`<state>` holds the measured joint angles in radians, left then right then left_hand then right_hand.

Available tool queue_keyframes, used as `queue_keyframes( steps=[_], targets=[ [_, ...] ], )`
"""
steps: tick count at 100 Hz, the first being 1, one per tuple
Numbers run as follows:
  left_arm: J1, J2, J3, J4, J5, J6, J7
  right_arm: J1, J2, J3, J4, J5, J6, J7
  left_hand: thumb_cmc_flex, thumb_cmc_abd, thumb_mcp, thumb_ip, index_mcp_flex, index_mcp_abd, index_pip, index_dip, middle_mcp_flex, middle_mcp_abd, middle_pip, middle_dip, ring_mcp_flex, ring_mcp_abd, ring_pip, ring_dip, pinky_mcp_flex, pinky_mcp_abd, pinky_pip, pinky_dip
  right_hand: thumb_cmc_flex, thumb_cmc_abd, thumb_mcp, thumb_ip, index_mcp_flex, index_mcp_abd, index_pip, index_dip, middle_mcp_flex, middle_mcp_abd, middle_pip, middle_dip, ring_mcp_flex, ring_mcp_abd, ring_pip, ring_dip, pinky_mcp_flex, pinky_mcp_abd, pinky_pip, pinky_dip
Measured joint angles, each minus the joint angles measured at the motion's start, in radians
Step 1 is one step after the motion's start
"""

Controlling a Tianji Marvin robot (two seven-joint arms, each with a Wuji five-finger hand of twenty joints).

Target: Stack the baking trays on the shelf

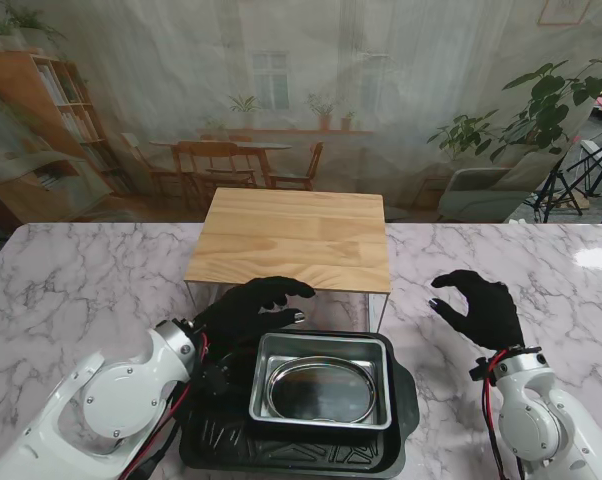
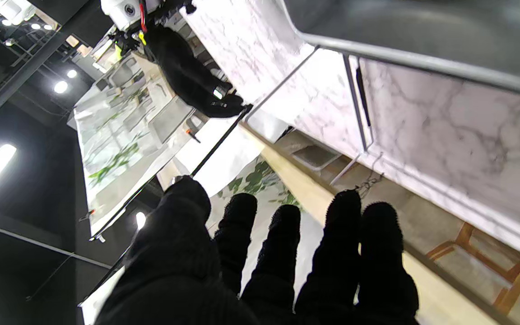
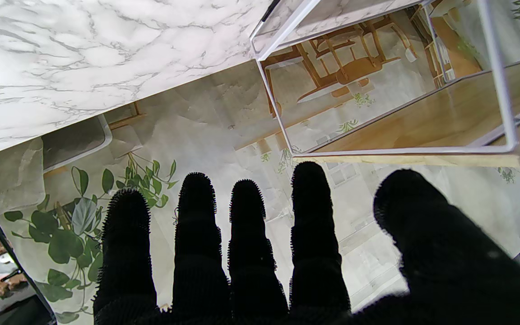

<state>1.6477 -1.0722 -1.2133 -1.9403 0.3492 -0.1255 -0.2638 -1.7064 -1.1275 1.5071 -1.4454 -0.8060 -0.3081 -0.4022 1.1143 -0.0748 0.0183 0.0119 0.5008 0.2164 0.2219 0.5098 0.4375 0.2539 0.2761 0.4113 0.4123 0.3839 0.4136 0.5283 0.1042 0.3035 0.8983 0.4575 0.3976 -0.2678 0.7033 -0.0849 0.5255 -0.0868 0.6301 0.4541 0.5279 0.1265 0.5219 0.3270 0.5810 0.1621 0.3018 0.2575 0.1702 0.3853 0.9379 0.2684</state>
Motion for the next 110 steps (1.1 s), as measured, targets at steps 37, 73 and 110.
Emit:
queue_keyframes(
  steps=[37, 73, 110],
  targets=[
    [0.058, -0.009, -0.168, -0.032, 0.04, -0.086, 0.096, -0.006, -0.001, 0.004, -0.002, 0.0, -0.004, -0.004, -0.012, 0.011, -0.006, 0.0, 0.001, 0.0, -0.018, 0.01, -0.016, 0.044, -0.089, -0.074, 0.0, -0.005, -0.004, -0.026, 0.012, -0.016, 0.0, 0.0, 0.0, 0.0, 0.0, 0.0, 0.0, 0.0, 0.0, 0.0, 0.0, 0.0, 0.0, 0.0, 0.0, 0.0, 0.0, 0.0, 0.0, 0.0, 0.0, 0.001],
    [0.168, -0.022, -0.354, -0.012, 0.078, -0.117, 0.146, -0.015, 0.0, 0.008, -0.014, -0.004, -0.002, 0.0, -0.135, -0.011, -0.013, 0.0, -0.284, 0.084, -0.218, -0.186, -0.139, 0.116, -0.264, -0.252, -0.026, -0.021, -0.041, -0.075, 0.022, -0.046, -0.056, -0.024, -0.036, -0.001, -0.04, 0.0, -0.121, 0.044, -0.043, 0.0, -0.051, 0.001, 0.0, 0.002, -0.035, 0.0, 0.001, 0.0, -0.013, 0.0, -0.007, 0.009],
    [0.273, -0.024, -0.418, 0.036, 0.055, 0.003, 0.156, -0.038, 0.003, -0.004, -0.061, -0.024, 0.064, 0.013, -0.252, -0.085, -0.013, 0.0, -0.278, 0.185, -0.197, -0.212, -0.132, 0.129, -0.26, -0.203, -0.026, -0.021, -0.022, -0.06, 0.026, -0.047, -0.04, -0.024, -0.189, -0.019, -0.098, 0.0, -0.191, 0.201, -0.124, -0.039, -0.104, 0.074, 0.026, 0.003, -0.03, 0.046, 0.005, 0.018, 0.091, -0.088, 0.108, 0.04]
  ],
)
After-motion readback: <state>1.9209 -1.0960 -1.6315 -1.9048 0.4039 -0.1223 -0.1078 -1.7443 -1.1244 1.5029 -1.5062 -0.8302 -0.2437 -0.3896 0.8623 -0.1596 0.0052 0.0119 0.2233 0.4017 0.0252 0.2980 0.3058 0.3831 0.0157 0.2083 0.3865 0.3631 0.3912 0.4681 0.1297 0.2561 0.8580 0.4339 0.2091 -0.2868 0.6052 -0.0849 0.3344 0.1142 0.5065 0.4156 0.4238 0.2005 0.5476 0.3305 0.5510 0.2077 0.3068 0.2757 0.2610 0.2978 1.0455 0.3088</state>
